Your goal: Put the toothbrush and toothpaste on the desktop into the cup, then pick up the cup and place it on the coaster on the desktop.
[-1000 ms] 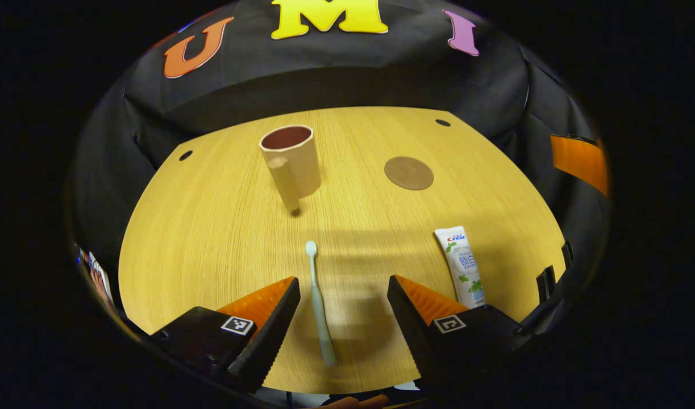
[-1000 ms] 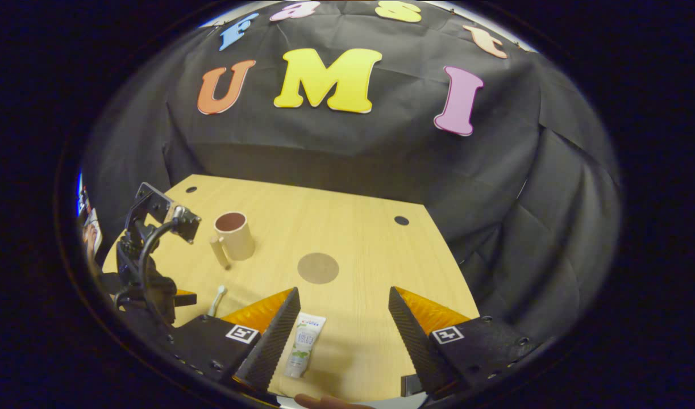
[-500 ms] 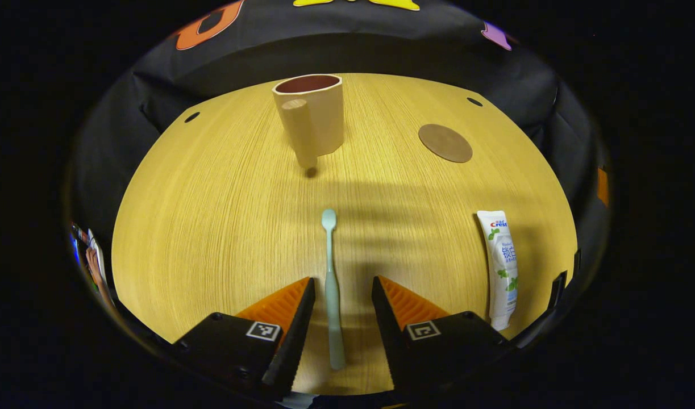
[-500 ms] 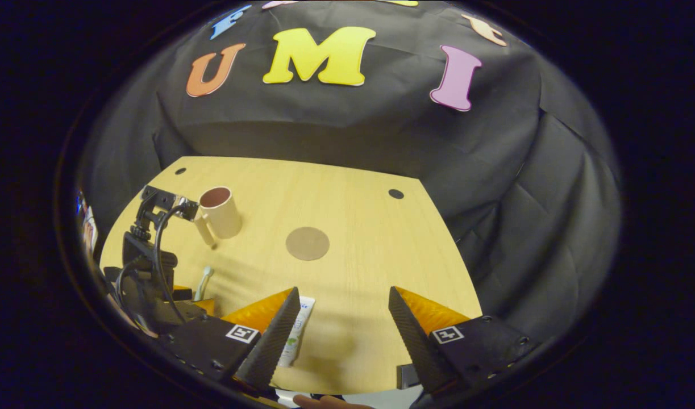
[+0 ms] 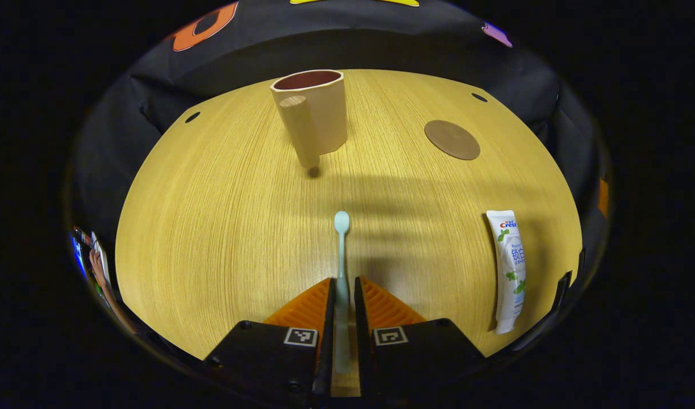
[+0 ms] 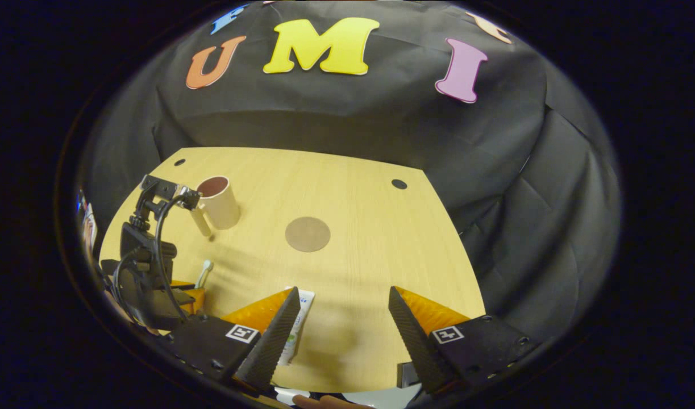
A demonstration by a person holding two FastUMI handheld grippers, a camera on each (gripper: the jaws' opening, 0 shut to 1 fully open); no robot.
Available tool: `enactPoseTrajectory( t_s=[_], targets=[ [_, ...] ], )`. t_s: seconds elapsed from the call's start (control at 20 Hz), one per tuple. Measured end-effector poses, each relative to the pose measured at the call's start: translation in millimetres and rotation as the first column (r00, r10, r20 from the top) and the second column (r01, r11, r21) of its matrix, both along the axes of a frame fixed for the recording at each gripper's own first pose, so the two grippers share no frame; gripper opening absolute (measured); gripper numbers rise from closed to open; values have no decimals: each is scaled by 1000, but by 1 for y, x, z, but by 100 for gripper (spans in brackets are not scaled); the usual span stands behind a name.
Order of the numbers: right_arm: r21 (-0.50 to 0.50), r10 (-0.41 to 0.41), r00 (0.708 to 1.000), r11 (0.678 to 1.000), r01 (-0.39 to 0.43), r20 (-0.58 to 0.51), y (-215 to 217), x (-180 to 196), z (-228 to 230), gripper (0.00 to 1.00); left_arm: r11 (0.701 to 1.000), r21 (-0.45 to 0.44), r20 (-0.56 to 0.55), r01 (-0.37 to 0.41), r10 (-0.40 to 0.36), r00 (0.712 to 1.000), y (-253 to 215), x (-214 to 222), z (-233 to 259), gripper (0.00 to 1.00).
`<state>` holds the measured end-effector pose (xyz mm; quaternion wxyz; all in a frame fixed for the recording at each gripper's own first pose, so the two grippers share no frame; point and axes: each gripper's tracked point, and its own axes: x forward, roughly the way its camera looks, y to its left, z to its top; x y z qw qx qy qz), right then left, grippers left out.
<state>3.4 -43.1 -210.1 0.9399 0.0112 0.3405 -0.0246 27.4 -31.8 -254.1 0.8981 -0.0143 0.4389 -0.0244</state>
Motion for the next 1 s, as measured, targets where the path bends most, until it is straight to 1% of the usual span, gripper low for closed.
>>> enactPoseTrajectory(
  t_s=[0.05,0.1,0.15,0.3,0.35,0.4,0.45,0.55,0.8,0.9,1.0],
  targets=[
    [9,1,1000,1000,-1,-14,1,0,-3,95,1000,-10,2,8,-8,1000,-15,30,38,19],
    [26,4,999,1000,-3,-33,2,-1,-9,95,1000,-15,3,16,-16,1000,-16,32,60,17],
    [53,9,998,999,-6,-60,7,-1,-16,95,1000,-20,4,23,-23,1000,-15,35,58,13],
    [107,35,984,994,-17,-175,22,-9,-44,94,999,-38,12,34,-33,999,-15,35,61,11],
    [123,44,976,992,-18,-211,25,-11,-53,99,999,-33,14,29,-28,999,-11,32,61,11],
    [134,50,968,991,-17,-247,29,-14,-64,98,1000,-19,23,19,-18,1000,-7,31,62,11],
    [142,51,958,990,-11,-281,31,-17,-71,95,1000,-17,37,14,-13,999,-3,28,66,11],
    [171,67,939,985,-9,-338,37,-23,-84,95,999,-30,79,12,-10,997,-3,23,77,11],
    [179,101,912,983,-31,-398,58,-24,-109,92,997,-72,181,-4,17,983,5,11,110,10],
    [165,117,891,985,-49,-438,67,-29,-122,92,997,-74,209,-20,35,977,15,7,128,10],
    [168,125,878,984,-52,-462,77,-32,-130,84,997,-71,249,-36,52,967,27,5,148,10]
  ],
)
